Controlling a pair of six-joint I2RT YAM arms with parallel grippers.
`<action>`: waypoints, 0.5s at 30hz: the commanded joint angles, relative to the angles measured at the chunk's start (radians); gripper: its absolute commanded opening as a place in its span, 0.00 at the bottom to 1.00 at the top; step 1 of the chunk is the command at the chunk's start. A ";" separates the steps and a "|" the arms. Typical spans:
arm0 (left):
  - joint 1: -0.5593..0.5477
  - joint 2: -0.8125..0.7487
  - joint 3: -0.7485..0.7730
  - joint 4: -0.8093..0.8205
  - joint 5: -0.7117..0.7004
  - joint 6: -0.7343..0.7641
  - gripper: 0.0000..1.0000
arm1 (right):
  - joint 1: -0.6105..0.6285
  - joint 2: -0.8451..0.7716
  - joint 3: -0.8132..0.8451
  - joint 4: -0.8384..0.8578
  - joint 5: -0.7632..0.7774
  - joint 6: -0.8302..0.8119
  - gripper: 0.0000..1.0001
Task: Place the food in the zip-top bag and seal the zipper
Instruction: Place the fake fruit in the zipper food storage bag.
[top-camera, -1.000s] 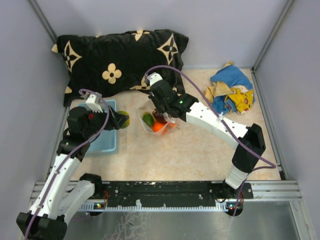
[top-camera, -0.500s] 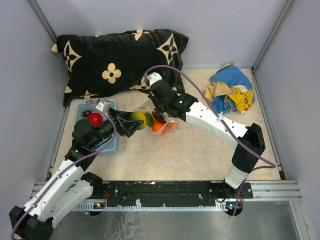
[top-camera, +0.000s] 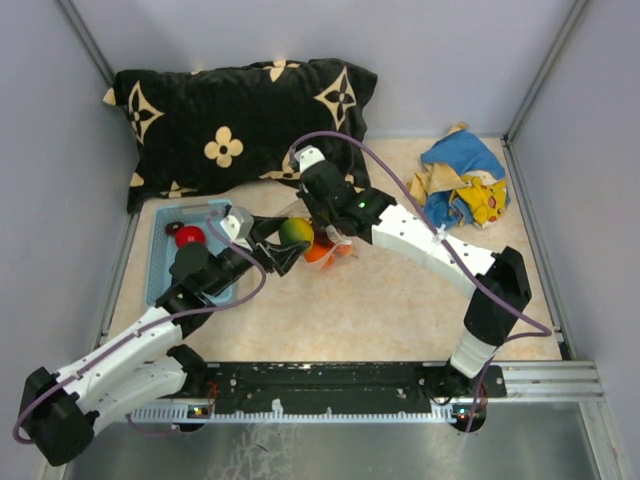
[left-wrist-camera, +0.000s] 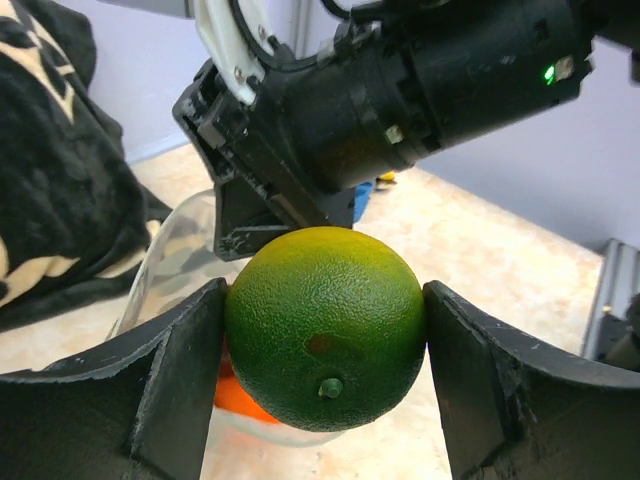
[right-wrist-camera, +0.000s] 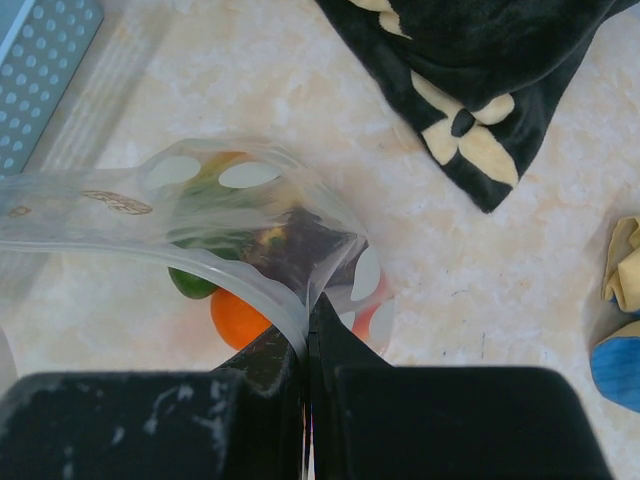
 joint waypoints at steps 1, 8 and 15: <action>-0.017 0.015 -0.079 0.175 -0.089 0.138 0.57 | -0.006 -0.050 -0.005 0.046 -0.004 0.007 0.00; -0.019 0.094 -0.086 0.234 -0.107 0.185 0.62 | -0.010 -0.049 -0.006 0.046 -0.011 0.007 0.00; -0.020 0.121 -0.064 0.228 -0.174 0.224 0.69 | -0.012 -0.054 -0.006 0.045 -0.011 0.007 0.00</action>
